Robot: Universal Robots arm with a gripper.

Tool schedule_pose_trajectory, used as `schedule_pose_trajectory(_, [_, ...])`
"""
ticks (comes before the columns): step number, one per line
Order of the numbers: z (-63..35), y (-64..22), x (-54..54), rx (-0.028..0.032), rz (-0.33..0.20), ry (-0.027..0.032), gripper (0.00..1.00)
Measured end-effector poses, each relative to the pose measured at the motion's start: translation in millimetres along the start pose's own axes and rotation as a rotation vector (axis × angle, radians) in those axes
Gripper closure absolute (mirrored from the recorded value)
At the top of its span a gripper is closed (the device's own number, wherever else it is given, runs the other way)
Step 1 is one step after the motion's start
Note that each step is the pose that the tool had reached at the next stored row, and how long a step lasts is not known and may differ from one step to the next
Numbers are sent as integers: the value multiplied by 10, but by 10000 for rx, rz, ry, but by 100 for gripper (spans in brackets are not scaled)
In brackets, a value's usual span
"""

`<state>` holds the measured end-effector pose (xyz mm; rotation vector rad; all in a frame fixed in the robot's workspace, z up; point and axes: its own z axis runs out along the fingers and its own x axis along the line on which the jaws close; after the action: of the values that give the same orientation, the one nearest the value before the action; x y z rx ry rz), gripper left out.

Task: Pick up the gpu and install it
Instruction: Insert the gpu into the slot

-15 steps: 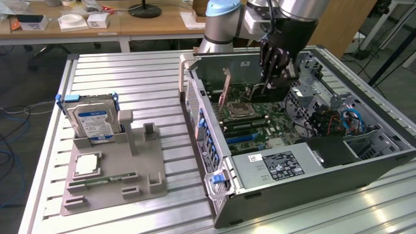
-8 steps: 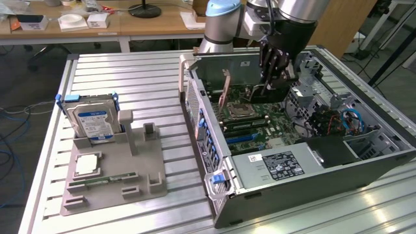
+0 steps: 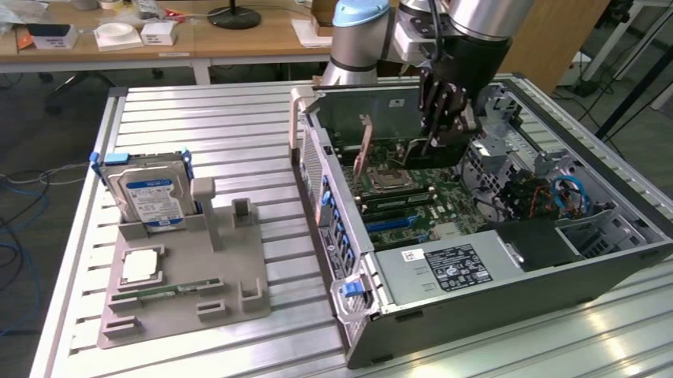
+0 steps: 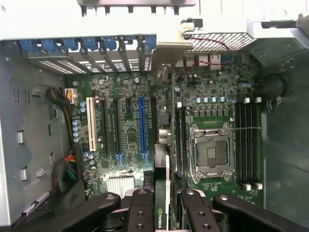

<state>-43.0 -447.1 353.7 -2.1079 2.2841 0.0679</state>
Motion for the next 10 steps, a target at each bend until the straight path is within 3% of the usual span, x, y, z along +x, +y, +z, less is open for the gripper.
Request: schedule_pose_trajectory(10, [44,-1,5,0,-17,0,74])
